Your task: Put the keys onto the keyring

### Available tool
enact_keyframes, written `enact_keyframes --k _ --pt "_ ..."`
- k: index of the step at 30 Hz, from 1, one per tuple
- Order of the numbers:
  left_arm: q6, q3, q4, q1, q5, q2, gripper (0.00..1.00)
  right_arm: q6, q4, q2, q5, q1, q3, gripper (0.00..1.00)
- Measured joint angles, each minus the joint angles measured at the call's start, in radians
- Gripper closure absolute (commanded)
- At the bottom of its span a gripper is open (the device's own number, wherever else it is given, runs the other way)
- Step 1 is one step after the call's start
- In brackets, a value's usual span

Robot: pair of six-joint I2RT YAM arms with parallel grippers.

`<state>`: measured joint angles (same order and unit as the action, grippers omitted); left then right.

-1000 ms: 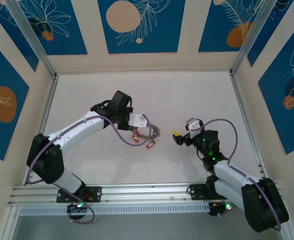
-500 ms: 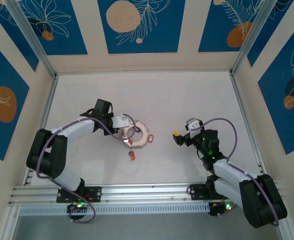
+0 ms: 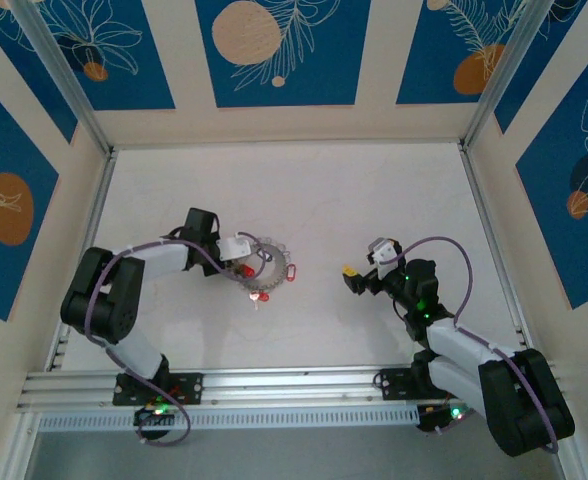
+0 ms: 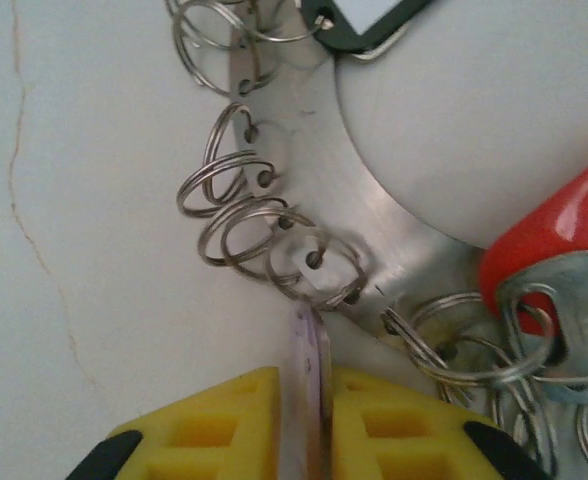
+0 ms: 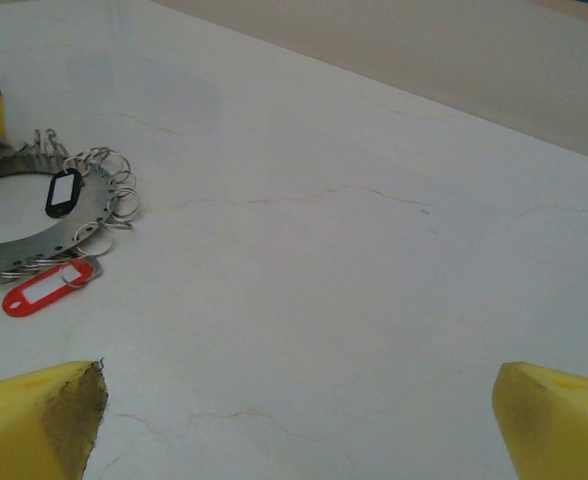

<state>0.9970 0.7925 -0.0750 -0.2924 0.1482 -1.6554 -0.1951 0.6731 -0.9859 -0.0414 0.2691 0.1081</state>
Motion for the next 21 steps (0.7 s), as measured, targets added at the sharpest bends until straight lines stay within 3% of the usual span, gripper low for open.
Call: enact_keyframes --k 1,2,3,10,16,21 --pt "-0.008 0.000 0.006 0.003 0.000 0.000 0.71 -0.003 0.000 0.000 -0.002 0.000 0.000 0.01" --pt "-0.017 0.000 0.013 0.006 0.000 0.000 0.21 -0.005 0.001 0.000 -0.003 0.000 0.000 0.01" --pt "-0.026 0.000 0.023 0.013 0.000 0.000 0.00 -0.007 0.002 0.000 -0.003 0.000 0.000 0.01" --pt "-0.162 0.001 0.097 0.082 -0.035 0.031 0.00 -0.008 0.016 0.000 -0.003 -0.002 0.000 0.01" --pt "-0.538 -0.011 0.105 0.134 -0.167 0.169 0.00 -0.003 0.016 -0.014 0.010 -0.011 0.001 0.01" --pt "-0.788 -0.147 0.171 0.159 -0.274 0.381 0.00 0.021 0.027 -0.051 0.023 -0.052 0.003 0.01"
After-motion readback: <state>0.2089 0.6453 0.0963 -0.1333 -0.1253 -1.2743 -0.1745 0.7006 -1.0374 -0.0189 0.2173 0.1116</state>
